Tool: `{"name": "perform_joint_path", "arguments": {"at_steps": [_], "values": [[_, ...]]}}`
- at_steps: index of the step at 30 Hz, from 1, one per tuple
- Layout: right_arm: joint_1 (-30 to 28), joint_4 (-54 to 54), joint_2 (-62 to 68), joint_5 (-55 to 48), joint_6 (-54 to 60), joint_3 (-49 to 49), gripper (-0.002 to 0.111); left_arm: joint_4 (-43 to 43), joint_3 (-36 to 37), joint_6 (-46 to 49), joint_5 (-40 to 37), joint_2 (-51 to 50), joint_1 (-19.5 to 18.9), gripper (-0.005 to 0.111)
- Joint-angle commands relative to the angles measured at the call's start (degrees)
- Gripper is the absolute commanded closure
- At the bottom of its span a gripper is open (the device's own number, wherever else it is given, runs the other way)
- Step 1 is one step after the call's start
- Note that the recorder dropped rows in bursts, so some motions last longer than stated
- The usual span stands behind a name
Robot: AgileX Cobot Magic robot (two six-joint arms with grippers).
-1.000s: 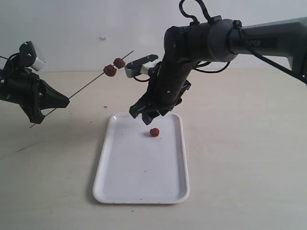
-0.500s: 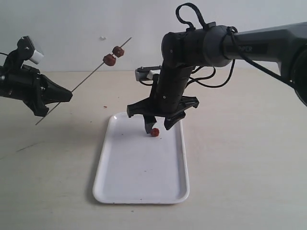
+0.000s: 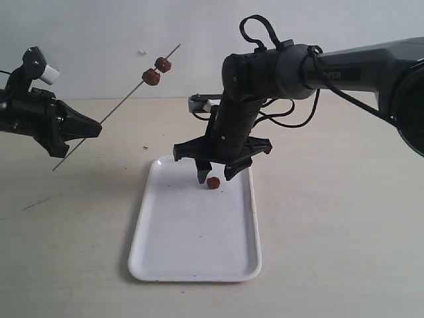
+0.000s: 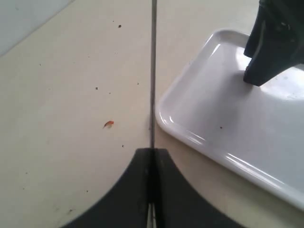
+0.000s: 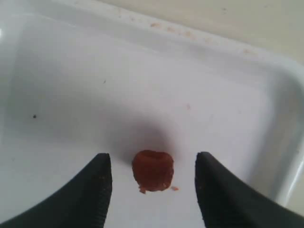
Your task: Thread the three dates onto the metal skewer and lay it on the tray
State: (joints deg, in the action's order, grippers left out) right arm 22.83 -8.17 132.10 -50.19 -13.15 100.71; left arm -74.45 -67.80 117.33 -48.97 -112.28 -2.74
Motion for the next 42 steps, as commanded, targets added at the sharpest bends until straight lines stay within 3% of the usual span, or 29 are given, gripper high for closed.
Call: {"name": "perform_joint_path", "arguments": {"at_steps": [1,13,23,42], "values": [[-0.2,0.1,1.2,0.9,-1.9,0.3,0.055,-1.3,0.0,-0.2,-0.8,0.1,-0.1,0.107],[-0.2,0.4,2.7,0.6,-1.9,0.3,0.056,-1.5,0.0,0.1,-1.3,0.1,-0.1,0.107],[-0.2,0.8,2.7,0.8,-0.9,0.3,0.08,-1.5,0.0,0.1,-1.3,0.1,-0.1,0.107],[-0.2,3.3,-1.5,0.9,-3.9,0.3,0.08,-1.3,0.0,-0.5,-2.5,0.1,-0.1,0.107]]}}
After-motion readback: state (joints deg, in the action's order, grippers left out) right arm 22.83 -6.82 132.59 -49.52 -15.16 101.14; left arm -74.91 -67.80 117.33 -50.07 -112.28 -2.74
